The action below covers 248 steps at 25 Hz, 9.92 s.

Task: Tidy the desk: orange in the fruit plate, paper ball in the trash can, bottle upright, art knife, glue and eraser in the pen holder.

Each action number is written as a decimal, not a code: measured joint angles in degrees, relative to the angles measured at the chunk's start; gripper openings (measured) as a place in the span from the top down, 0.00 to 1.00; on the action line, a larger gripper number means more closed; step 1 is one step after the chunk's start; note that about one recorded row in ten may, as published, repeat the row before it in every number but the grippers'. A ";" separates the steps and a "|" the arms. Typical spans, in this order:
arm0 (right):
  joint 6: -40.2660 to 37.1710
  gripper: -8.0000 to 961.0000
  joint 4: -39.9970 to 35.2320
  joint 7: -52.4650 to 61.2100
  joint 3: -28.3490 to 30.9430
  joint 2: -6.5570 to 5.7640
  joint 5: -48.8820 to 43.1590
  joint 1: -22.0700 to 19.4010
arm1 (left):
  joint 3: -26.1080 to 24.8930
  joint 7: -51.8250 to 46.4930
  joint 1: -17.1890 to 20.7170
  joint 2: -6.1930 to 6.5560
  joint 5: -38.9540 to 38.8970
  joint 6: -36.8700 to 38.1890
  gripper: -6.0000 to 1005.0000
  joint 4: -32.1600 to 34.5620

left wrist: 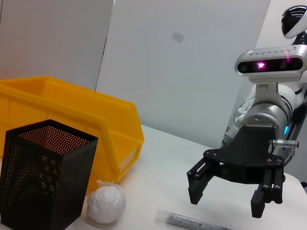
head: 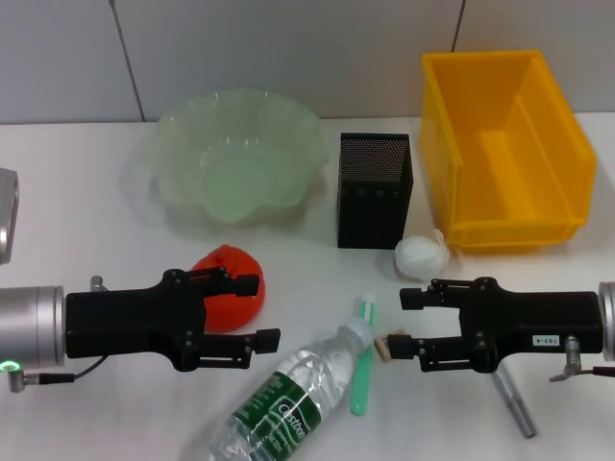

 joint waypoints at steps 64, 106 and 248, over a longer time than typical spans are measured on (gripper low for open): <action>0.28 0.17 -0.25 0.44 0.57 -0.17 -0.09 -0.27 | -10.75 -4.92 1.35 -4.08 2.79 -15.44 0.78 8.64; 0.31 0.17 0.02 0.52 2.92 -0.02 -0.10 -0.05 | -18.46 -8.97 -2.39 -2.60 8.83 2.06 0.19 7.17; 5.39 0.45 -32.67 42.45 -30.23 1.84 -40.92 22.00 | -19.55 -4.49 -0.55 -4.48 22.56 -4.15 0.19 6.38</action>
